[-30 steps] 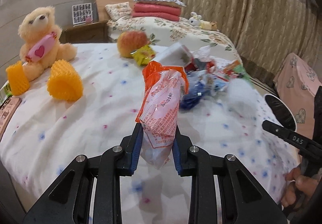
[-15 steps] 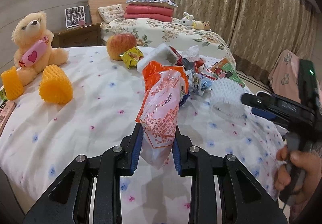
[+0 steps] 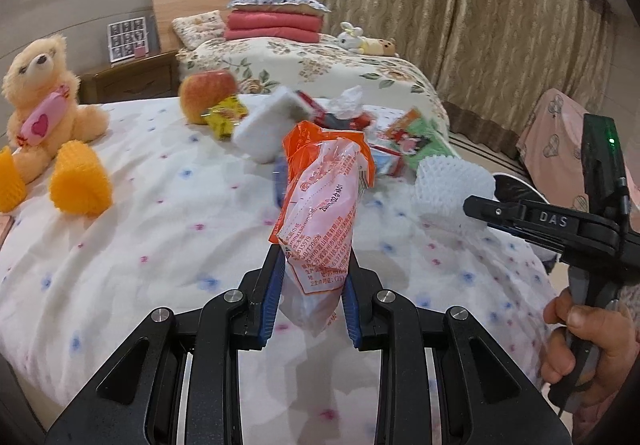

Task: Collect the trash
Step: 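Carry both items over the black bin and open both grippers to drop them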

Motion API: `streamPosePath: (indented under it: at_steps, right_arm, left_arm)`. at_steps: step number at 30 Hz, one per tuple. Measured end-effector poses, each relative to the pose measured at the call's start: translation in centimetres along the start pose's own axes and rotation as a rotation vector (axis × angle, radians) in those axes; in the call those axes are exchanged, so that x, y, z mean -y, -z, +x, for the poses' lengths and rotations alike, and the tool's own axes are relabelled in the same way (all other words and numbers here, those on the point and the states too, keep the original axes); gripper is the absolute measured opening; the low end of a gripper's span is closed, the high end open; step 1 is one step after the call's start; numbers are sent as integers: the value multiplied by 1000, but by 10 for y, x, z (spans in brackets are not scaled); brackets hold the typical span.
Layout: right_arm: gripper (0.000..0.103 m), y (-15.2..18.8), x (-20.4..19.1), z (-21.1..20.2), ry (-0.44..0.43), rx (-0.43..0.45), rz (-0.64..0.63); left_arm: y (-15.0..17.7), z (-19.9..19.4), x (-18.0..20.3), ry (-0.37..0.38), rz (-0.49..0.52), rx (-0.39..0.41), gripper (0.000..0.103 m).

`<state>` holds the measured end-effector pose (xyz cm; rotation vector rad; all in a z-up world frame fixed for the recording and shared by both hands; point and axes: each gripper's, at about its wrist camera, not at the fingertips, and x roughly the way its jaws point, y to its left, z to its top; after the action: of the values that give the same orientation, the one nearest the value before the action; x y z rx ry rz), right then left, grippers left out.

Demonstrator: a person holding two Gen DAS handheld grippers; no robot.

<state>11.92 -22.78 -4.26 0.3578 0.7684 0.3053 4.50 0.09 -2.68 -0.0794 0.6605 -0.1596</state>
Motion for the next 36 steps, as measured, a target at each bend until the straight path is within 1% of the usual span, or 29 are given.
streamPosePath:
  at_steps: [7,15,20,28,36]
  right_arm:
    - [24,4,29,-29,59,42,31]
    - [24,5,65,-63,125,96,65]
    - [24,2,90,-80,172,129,102]
    - [24,-3,128,-96,237,156,154]
    - [24,-5,149,-100,271,166,183]
  left_arm:
    - [-3,10,39,83,58,-26,26]
    - [-11,23,87,153,123,-38,26]
    - [-13,33,120,201,173,-59,26]
    - [-18,51,156,232,227,-90,26]
    - [-24,61,180,244,261,-102,26]
